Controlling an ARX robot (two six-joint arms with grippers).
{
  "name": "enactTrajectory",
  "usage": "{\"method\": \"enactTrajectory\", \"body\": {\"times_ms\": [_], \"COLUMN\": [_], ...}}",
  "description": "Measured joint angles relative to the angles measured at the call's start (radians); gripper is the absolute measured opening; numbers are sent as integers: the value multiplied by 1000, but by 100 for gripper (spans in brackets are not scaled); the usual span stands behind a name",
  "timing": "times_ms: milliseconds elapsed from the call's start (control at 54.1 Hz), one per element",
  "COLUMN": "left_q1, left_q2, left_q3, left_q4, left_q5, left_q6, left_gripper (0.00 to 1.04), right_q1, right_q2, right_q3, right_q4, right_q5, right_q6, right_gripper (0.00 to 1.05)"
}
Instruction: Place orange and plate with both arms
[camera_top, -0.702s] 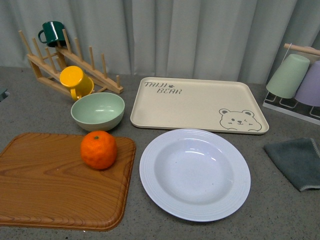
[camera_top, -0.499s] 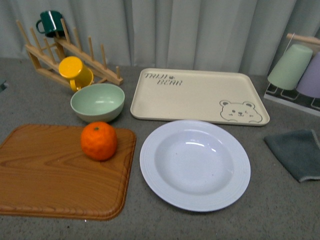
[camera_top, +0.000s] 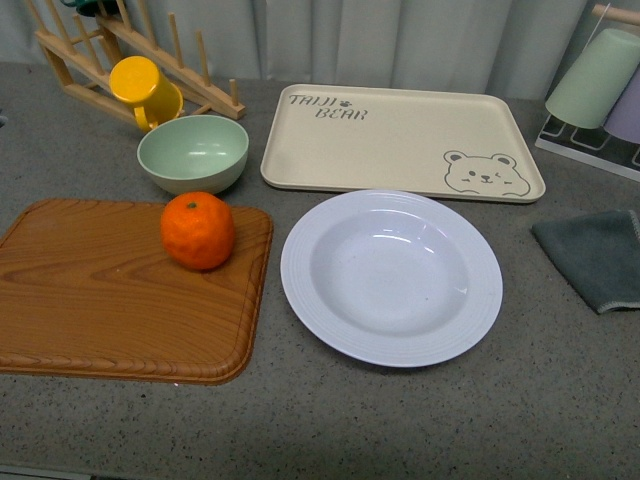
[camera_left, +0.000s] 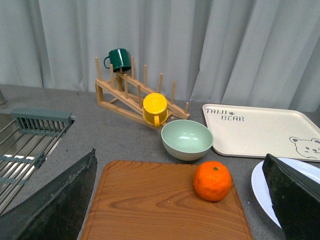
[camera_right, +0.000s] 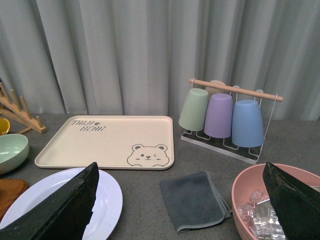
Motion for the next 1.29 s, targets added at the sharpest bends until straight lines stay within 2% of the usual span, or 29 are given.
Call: {"method": "enactTrajectory", "body": {"times_ms": [1294], "left_q1": [0], "left_q2": [0], "left_q3": [0], "left_q4": [0], "left_q5": [0], "left_q6": [0], "left_gripper": [98], "right_q1": [0], "right_q2": [0], "right_q3": [0], "right_q4": [0], "right_q5": [0], "right_q6": [0], "right_gripper": [96]}}
